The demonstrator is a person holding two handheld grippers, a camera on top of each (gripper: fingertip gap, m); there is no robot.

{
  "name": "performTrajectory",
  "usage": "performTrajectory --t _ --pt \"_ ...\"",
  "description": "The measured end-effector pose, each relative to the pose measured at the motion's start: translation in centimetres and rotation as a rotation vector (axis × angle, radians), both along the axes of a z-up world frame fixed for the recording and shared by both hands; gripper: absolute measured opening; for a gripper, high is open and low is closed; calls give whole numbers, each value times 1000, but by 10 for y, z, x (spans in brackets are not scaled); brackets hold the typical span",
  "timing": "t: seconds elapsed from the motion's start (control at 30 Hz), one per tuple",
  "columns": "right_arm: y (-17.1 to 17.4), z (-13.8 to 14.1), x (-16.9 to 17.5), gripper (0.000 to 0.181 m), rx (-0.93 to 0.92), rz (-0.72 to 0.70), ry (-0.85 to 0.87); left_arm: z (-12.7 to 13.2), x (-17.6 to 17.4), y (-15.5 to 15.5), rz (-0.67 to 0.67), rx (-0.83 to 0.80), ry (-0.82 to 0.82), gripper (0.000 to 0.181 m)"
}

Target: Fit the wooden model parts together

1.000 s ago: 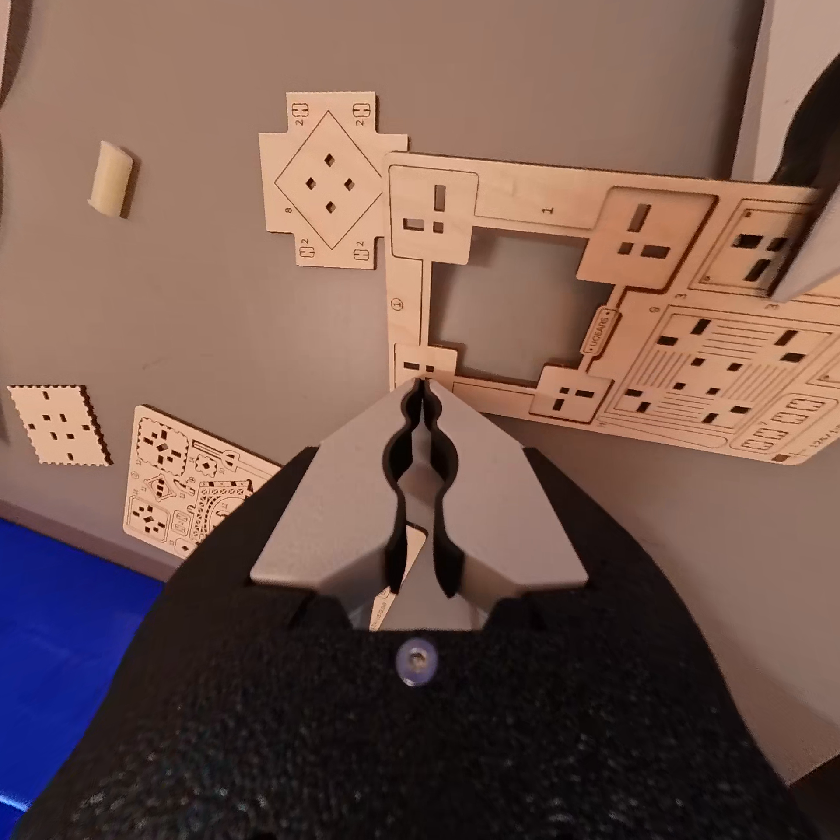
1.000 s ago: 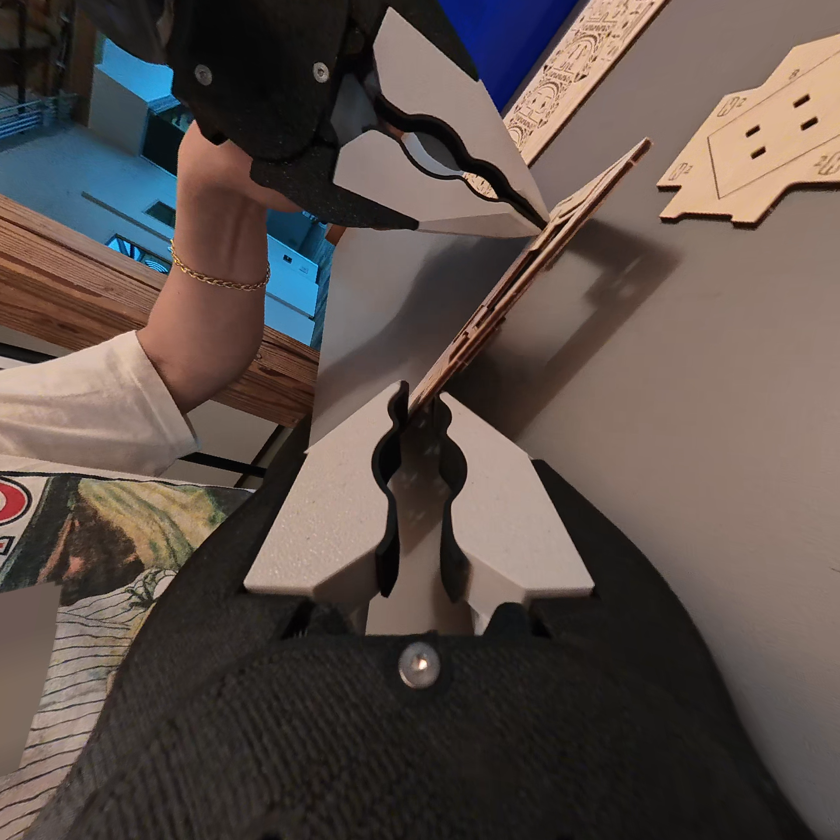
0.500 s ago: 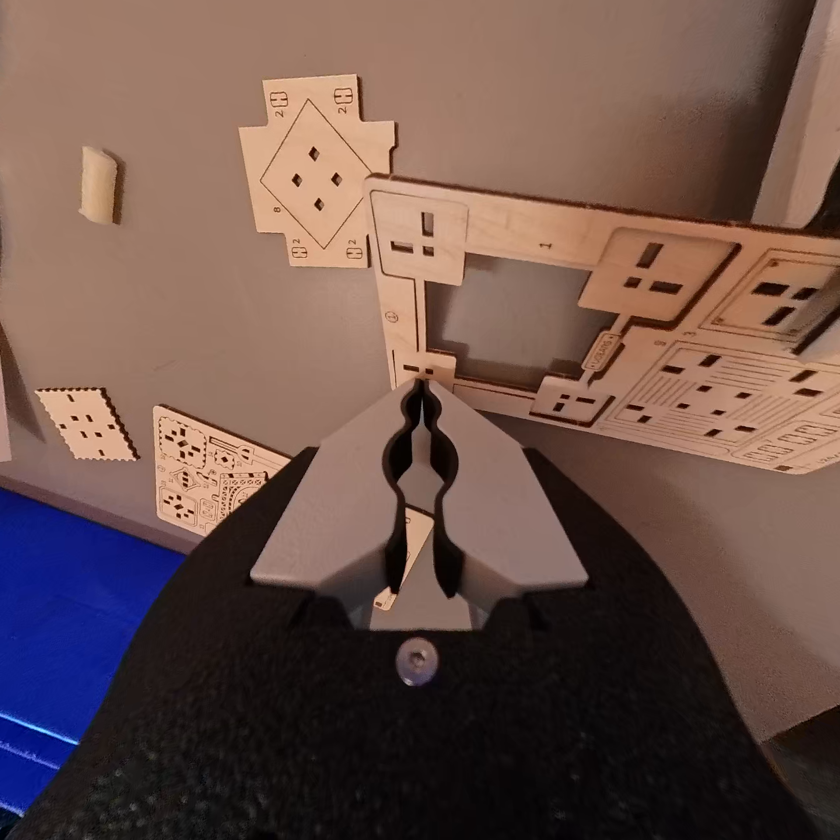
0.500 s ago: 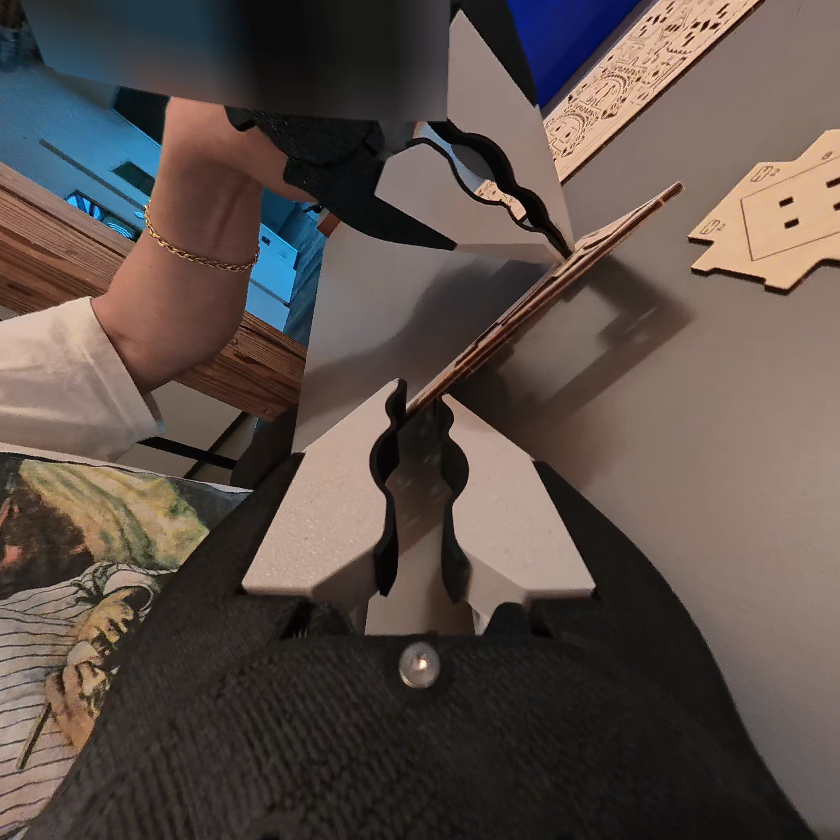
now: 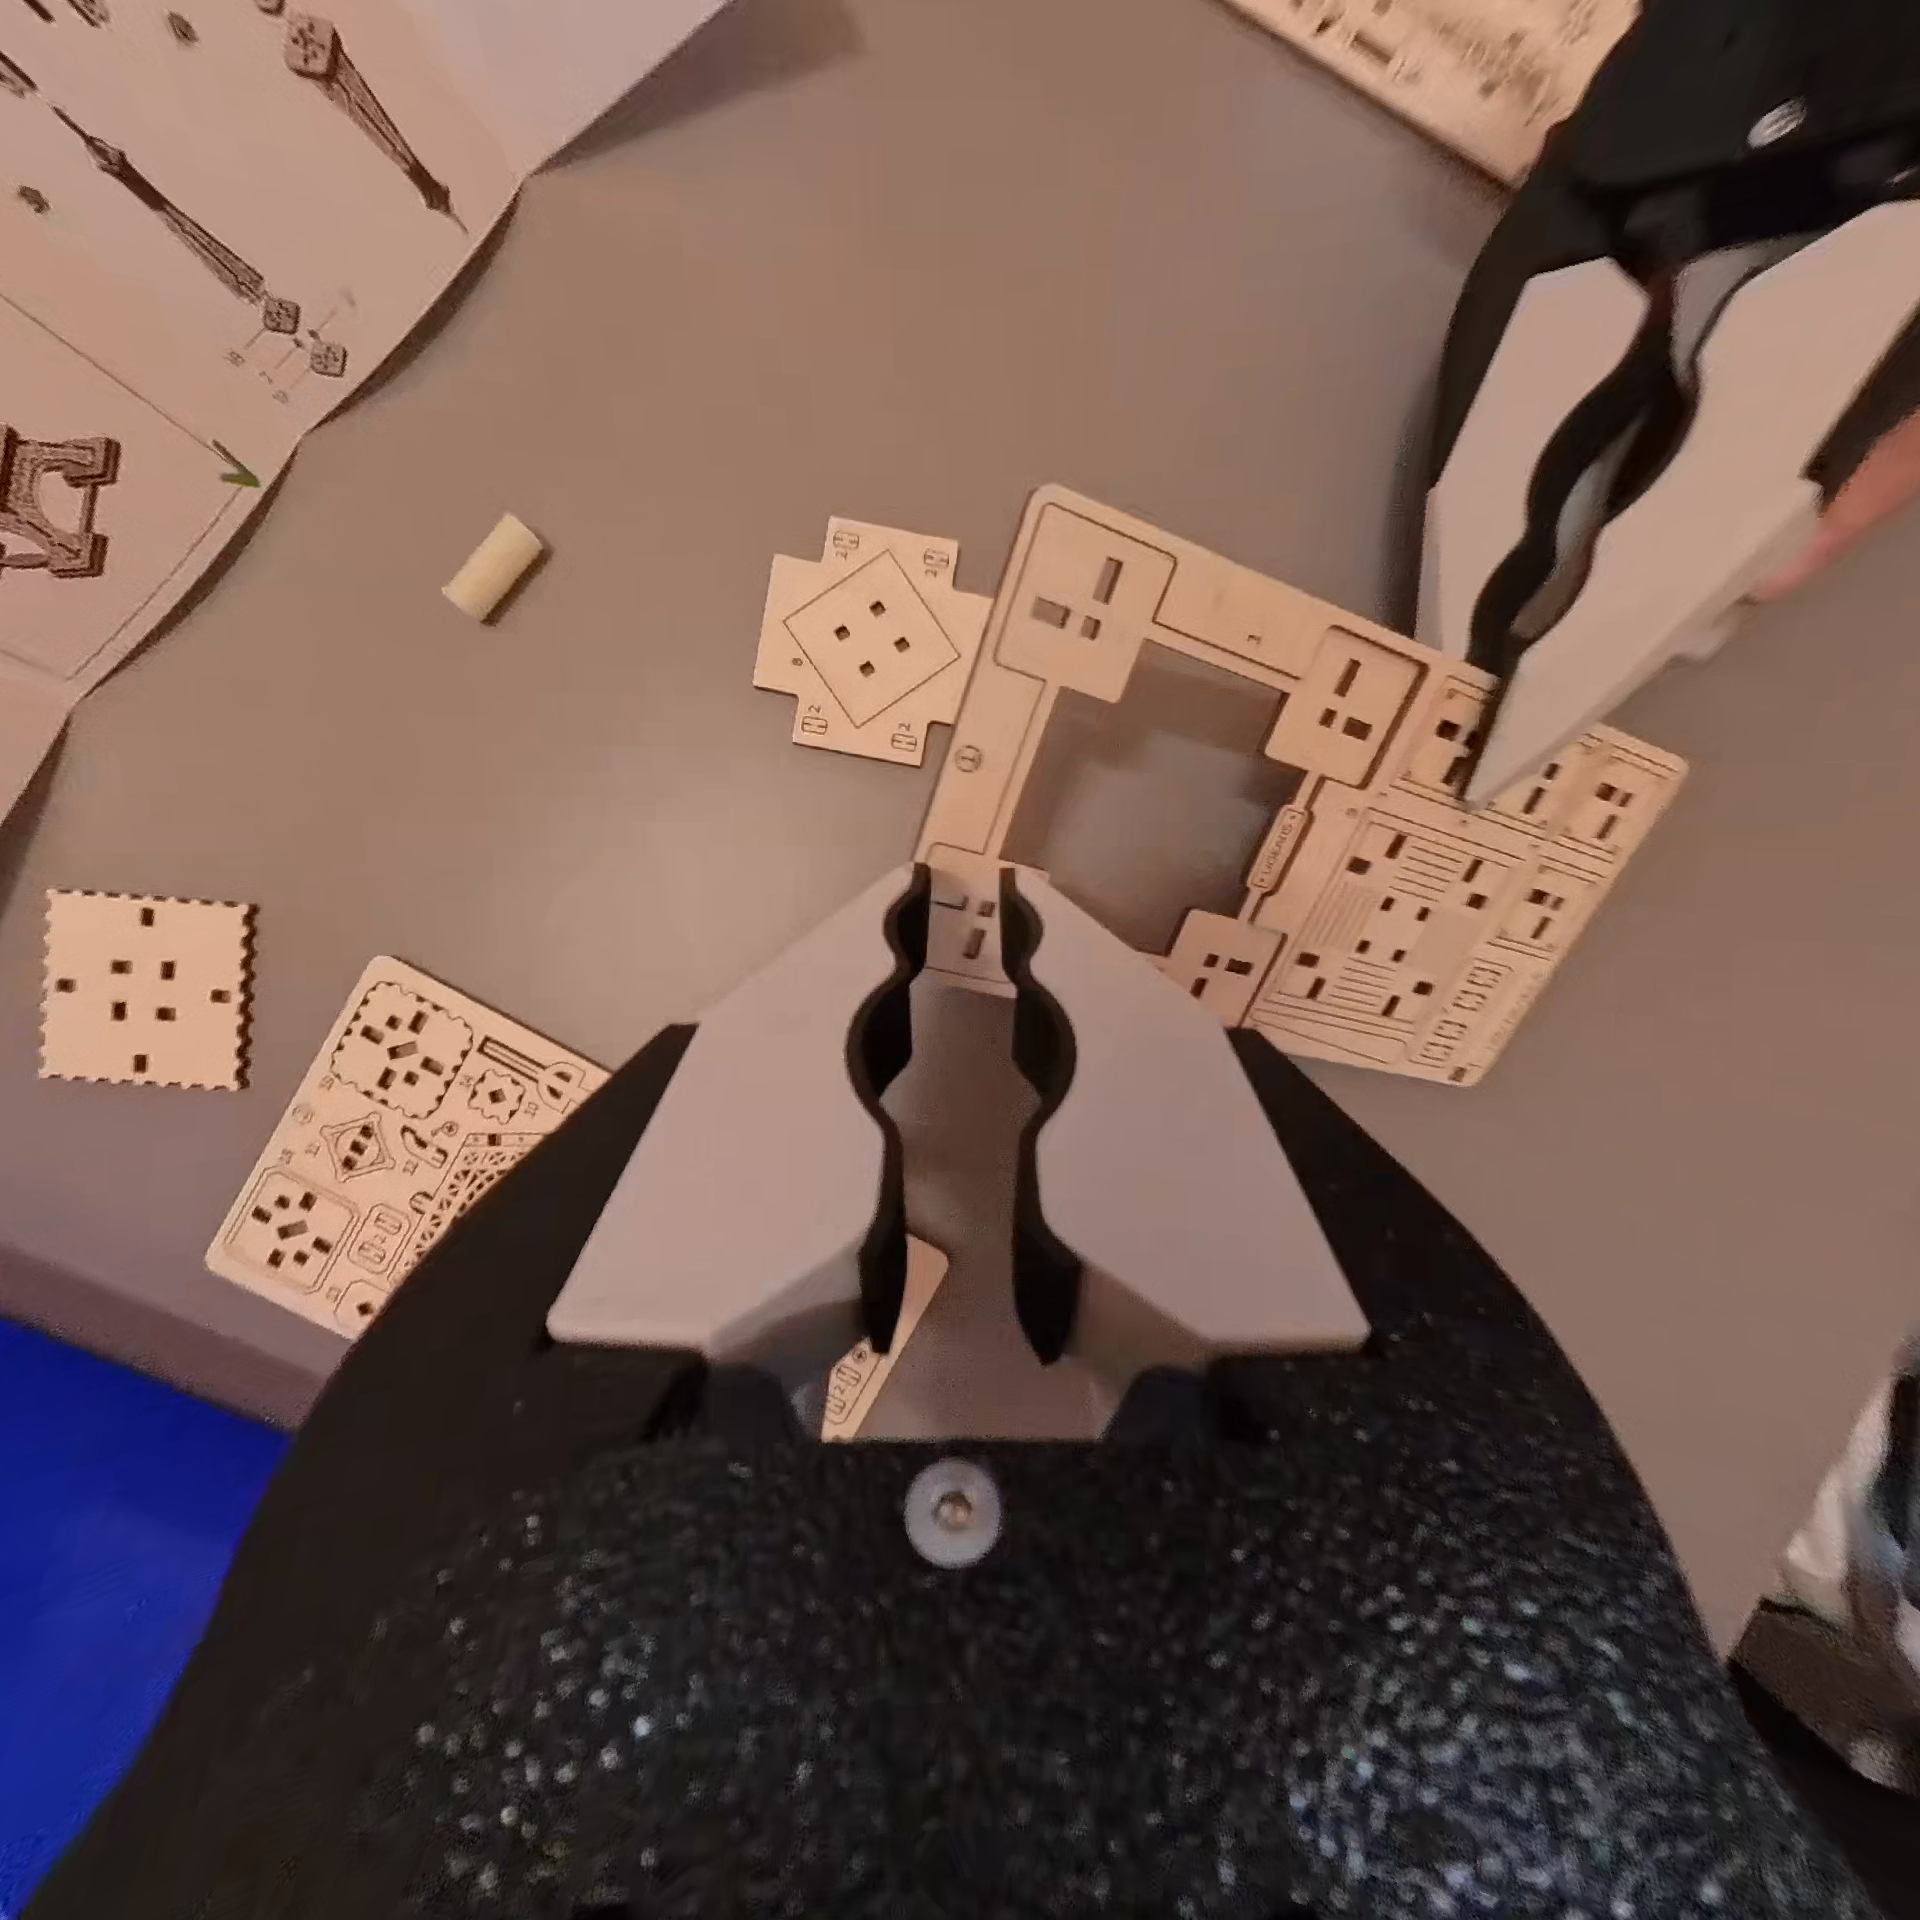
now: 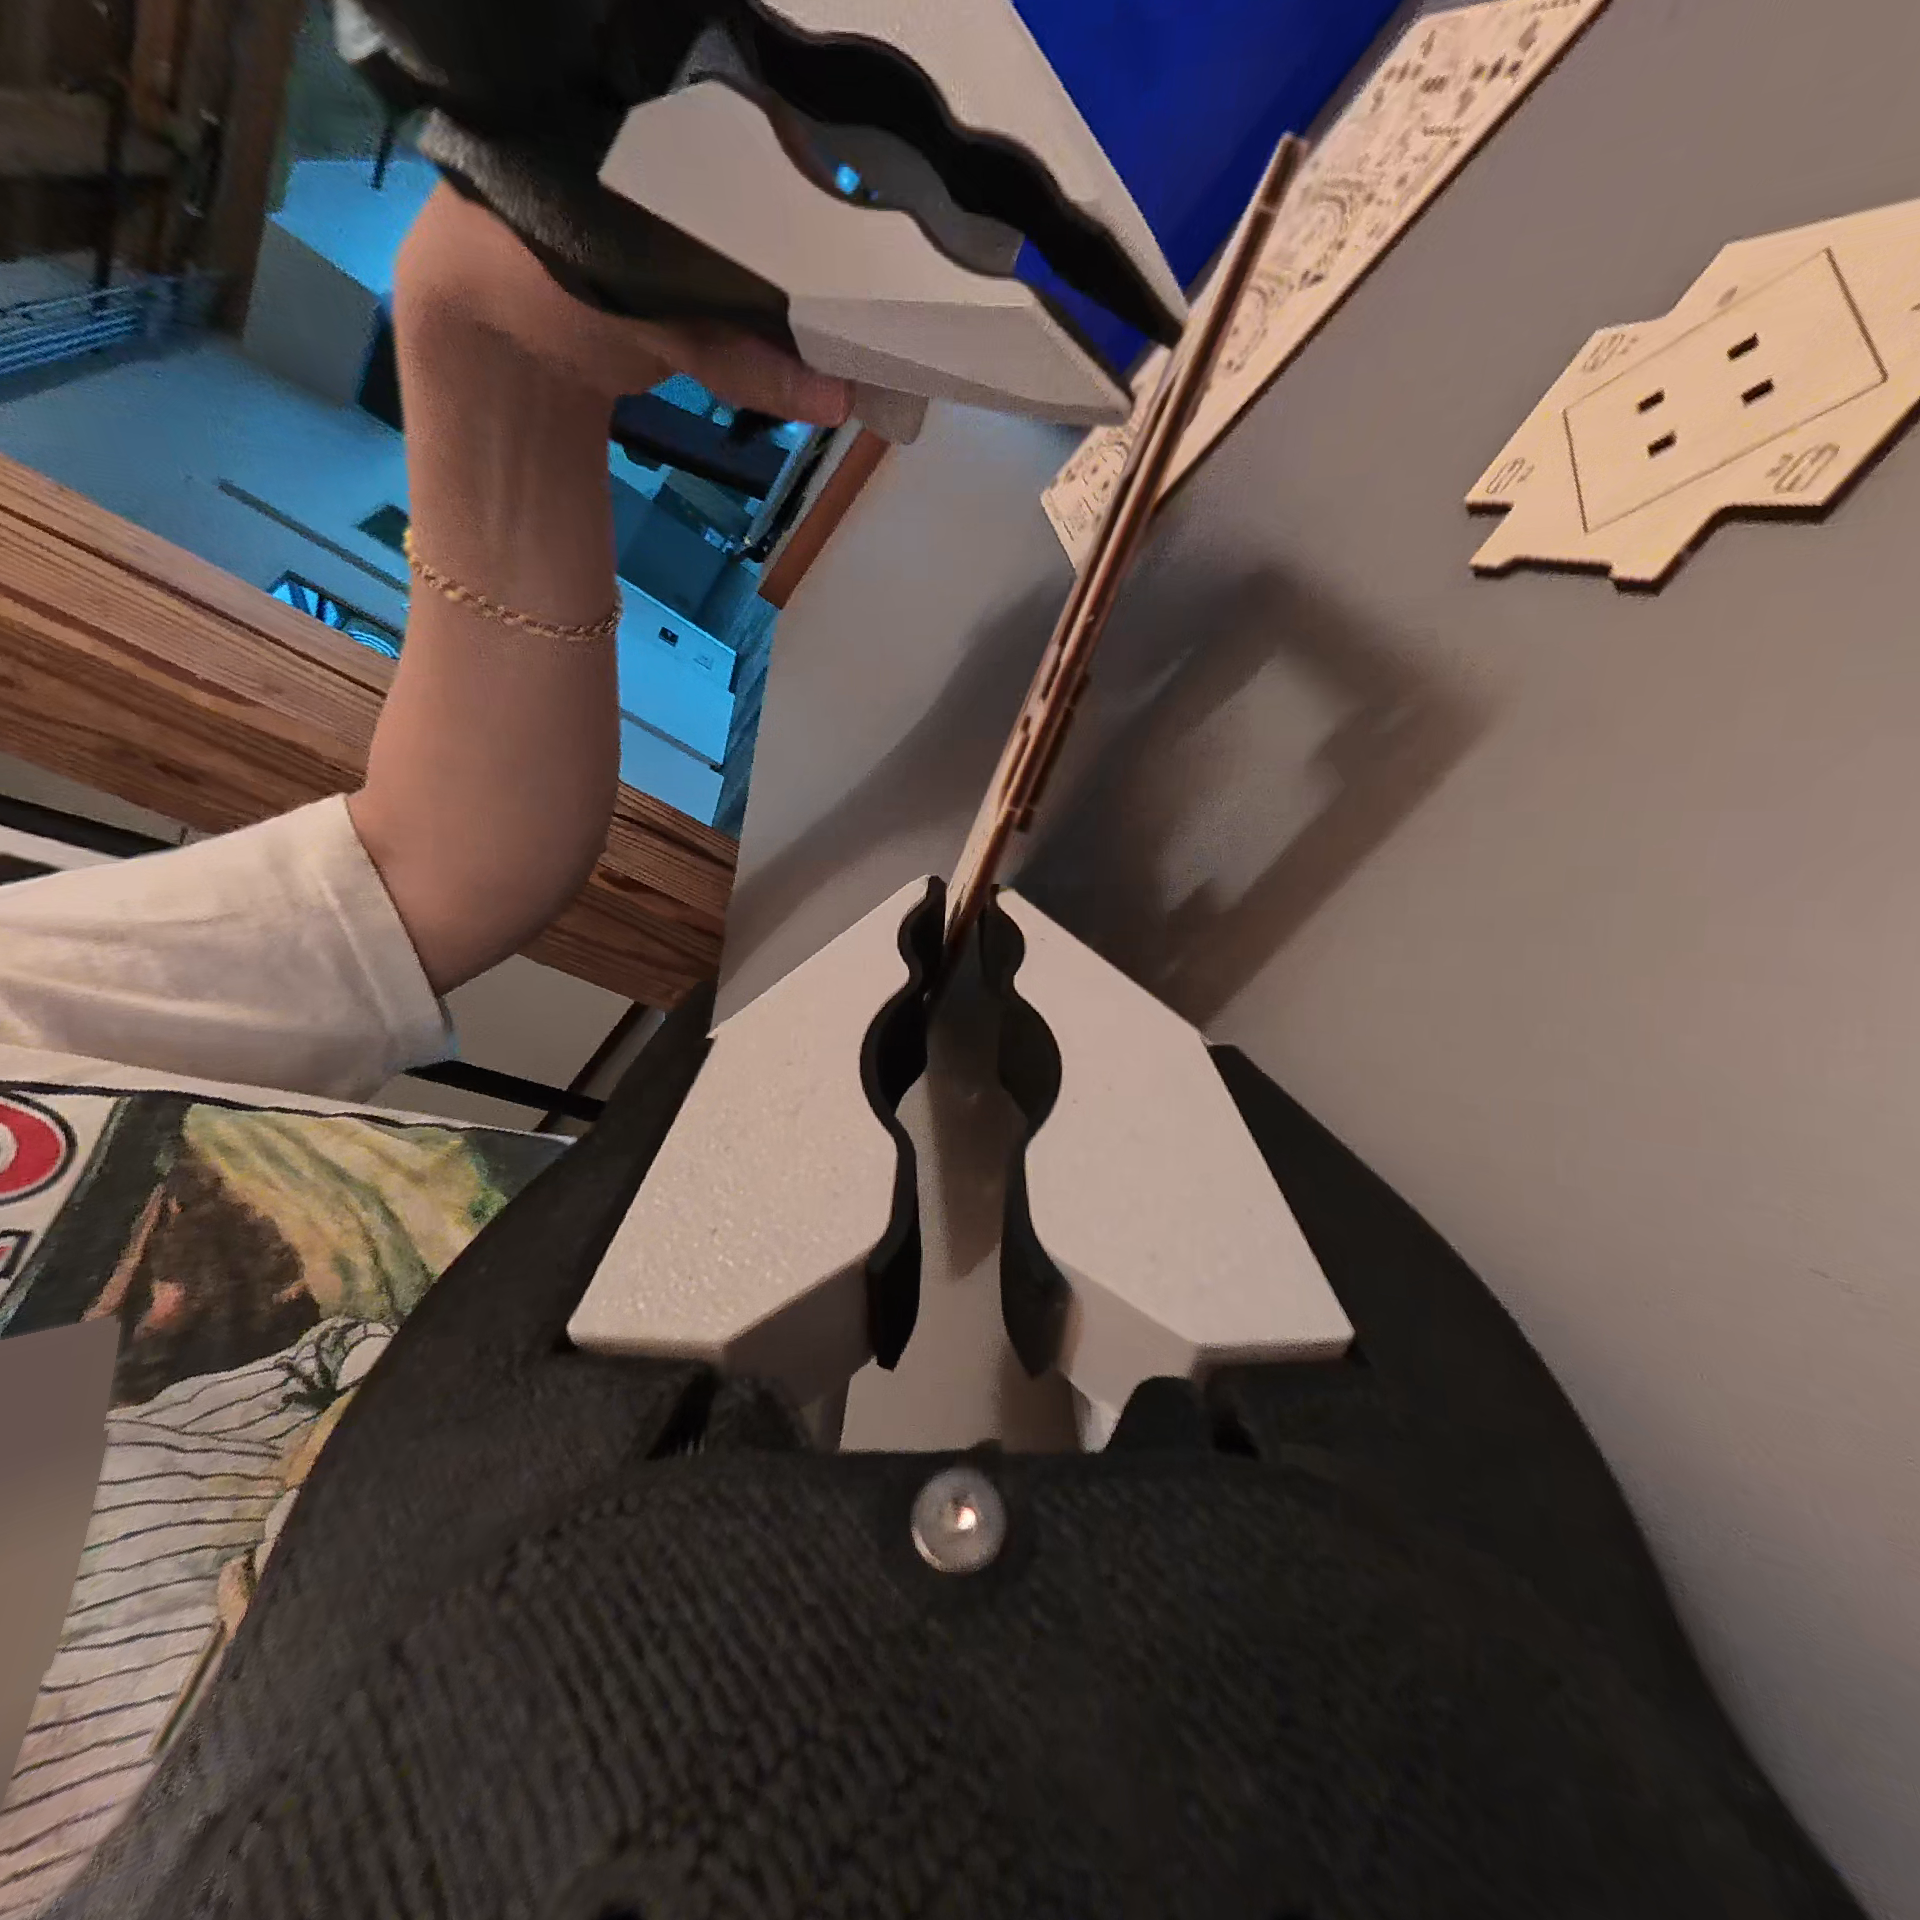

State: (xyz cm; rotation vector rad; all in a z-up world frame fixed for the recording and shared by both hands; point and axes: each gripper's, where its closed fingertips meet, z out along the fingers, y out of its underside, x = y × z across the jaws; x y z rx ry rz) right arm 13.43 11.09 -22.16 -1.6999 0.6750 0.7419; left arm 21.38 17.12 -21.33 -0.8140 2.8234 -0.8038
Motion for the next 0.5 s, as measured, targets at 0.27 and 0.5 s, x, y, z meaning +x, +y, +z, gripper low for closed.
performTrajectory --t 0.27,0.5 --pt "-2 13 -11 1 61 74 -74 38 -27 -18 -204 -416 303 11" --pt "-8 22 -3 40 96 50 -36 42 -44 -17 -284 -552 492 1"
